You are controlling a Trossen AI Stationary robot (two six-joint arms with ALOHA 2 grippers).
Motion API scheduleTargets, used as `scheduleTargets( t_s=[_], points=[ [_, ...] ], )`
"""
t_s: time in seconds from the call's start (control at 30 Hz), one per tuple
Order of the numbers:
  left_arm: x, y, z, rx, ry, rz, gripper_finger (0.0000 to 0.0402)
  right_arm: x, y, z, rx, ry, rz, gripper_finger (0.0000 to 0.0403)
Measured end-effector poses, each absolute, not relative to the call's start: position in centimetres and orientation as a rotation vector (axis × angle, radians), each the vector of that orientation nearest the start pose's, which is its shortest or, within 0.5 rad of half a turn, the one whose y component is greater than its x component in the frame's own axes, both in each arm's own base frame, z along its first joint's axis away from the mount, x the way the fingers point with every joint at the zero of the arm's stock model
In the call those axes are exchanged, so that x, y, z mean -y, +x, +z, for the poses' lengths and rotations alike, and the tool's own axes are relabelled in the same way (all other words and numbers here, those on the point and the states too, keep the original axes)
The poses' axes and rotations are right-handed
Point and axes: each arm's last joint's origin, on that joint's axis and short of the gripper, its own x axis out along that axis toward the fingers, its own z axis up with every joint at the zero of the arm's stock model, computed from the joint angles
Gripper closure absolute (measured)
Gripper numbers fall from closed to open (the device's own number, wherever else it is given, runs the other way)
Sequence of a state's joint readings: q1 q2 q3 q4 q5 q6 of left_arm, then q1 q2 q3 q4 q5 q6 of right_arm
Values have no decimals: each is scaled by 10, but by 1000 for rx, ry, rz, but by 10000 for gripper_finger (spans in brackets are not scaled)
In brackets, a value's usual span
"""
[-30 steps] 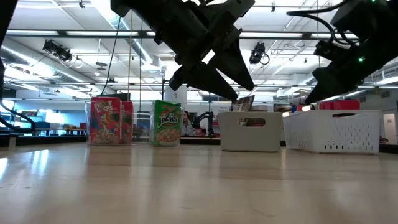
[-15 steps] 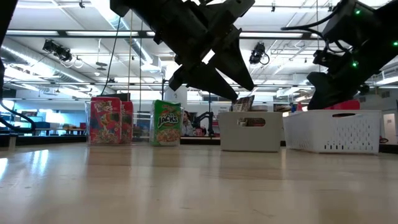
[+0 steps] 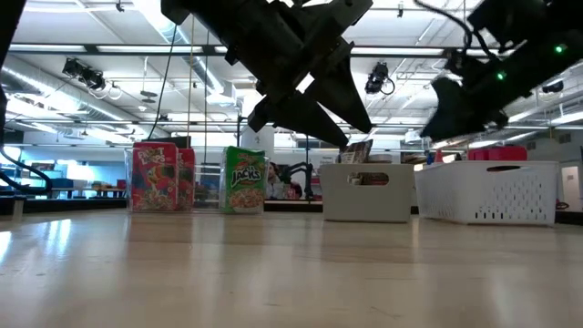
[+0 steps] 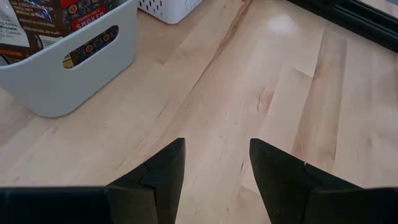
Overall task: Pick & Place Kitchen Items
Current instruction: Return to Home Position
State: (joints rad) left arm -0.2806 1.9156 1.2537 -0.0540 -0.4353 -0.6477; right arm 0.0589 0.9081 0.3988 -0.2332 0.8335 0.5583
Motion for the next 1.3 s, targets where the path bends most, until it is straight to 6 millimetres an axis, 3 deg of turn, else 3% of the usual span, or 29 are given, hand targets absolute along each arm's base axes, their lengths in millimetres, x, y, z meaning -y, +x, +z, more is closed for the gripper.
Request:
scheduleTargets(
  t_s=[0.37,0.53,0.87,1.1,1.3],
  points=[
    [103,397,187,-600,-350,339,212,2,191,220,-204,193,-435,218],
    [105,395,191,-609,-349,295,212,0,193,224,-182,132,-349,218],
    [105,366,246,-576,-325,280,212,0,193,224,-187,87,-364,218],
    [106,320,299,-512,-254,353,212,0,193,224,-189,87,-364,218],
    [104,277,330,-455,-199,463,212,0,193,224,-188,87,-363,218]
  ],
)
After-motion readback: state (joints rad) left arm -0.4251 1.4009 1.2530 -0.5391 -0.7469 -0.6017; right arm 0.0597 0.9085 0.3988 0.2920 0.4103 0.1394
